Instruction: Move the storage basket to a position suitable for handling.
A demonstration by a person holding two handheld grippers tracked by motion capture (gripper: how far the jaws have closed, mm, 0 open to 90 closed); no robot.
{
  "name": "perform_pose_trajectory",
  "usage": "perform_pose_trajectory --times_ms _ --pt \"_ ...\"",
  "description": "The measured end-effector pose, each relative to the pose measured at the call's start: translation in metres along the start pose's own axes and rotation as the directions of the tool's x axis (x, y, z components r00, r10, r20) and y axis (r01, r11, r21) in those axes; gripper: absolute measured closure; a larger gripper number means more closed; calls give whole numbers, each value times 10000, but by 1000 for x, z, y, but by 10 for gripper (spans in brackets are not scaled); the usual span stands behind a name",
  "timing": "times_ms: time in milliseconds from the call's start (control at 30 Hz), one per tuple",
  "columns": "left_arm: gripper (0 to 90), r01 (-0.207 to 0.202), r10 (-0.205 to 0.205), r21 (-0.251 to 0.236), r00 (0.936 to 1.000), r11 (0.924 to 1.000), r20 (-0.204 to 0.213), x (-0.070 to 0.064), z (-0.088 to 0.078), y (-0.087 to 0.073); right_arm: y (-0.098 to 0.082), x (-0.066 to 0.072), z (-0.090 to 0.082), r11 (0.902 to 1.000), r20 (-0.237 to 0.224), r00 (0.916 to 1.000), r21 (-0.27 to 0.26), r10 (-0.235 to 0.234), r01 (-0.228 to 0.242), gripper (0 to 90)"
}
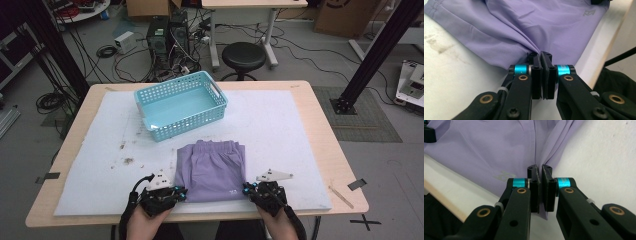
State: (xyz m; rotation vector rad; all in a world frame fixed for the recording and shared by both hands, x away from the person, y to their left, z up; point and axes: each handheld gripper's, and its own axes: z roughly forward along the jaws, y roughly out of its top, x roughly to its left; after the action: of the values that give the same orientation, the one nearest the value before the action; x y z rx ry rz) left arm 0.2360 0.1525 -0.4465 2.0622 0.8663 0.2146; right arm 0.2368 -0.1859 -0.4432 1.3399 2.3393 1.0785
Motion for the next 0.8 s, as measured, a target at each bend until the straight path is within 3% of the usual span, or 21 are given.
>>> perform_pose_trajectory --times_ms 100,167,233,267,300,333,467,533,567,600,633,667,733,800 --pt "848 -49 49 16 9999 10000 93 -2 -2 -2 -3 2 -2 10000 34 10000 21 -91 91 846" --pt "620 -161 161 -59 9999 9999 -62 -2 -4 -2 -3 2 -4 9999 124 9999 -76 -97 98 668" --pt "473 -181 175 -275 9995 9995 -249 2 -9 -1 -1 -1 -7 9998 93 9999 -219 -40 42 629" --pt "452 -190 154 -724 9987 9972 -493 7 -16 2 1 -3 -8 9995 102 9999 -301 16 -13 585" --pt "419 -190 154 -724 9987 9972 -493 7 -16 2 3 -5 -10 9989 130 9999 -469 43 -37 542" --pt "386 -124 23 -1177 9964 9930 -851 16 -25 8 6 -8 -11 9980 125 9999 -632 74 -66 524" --pt "323 -263 -46 -1802 9856 9833 -1689 40 -36 18 25 -21 -12 9876 43 9999 -1567 -96 102 460" --pt "311 -134 -295 -2177 9808 9759 -1929 55 -40 23 39 -28 -10 9804 50 9997 -1952 -253 258 457" --pt "309 -134 -295 -2177 9808 9759 -1929 55 -40 23 39 -28 -10 9804 50 9997 -1952 -253 258 457" --pt "309 -86 -440 -2403 9761 9707 -2128 65 -42 26 47 -32 -9 9758 61 9994 -2160 -329 334 452" --pt "308 -135 -558 -2684 9669 9632 -2489 77 -43 31 67 -41 -5 9680 35 9995 -2490 -327 325 443" --pt "309 -152 -638 -2850 9619 9584 -2658 84 -43 34 74 -43 -3 9665 10 9995 -2549 -304 296 435" --pt "308 -90 -921 -3067 9451 9518 -3134 96 -41 38 93 -50 4 9586 48 9996 -2833 -290 292 437" --pt "303 -22 -1084 -3098 9345 9508 -3392 107 -37 42 113 -56 13 9596 137 9998 -2808 -165 197 436"
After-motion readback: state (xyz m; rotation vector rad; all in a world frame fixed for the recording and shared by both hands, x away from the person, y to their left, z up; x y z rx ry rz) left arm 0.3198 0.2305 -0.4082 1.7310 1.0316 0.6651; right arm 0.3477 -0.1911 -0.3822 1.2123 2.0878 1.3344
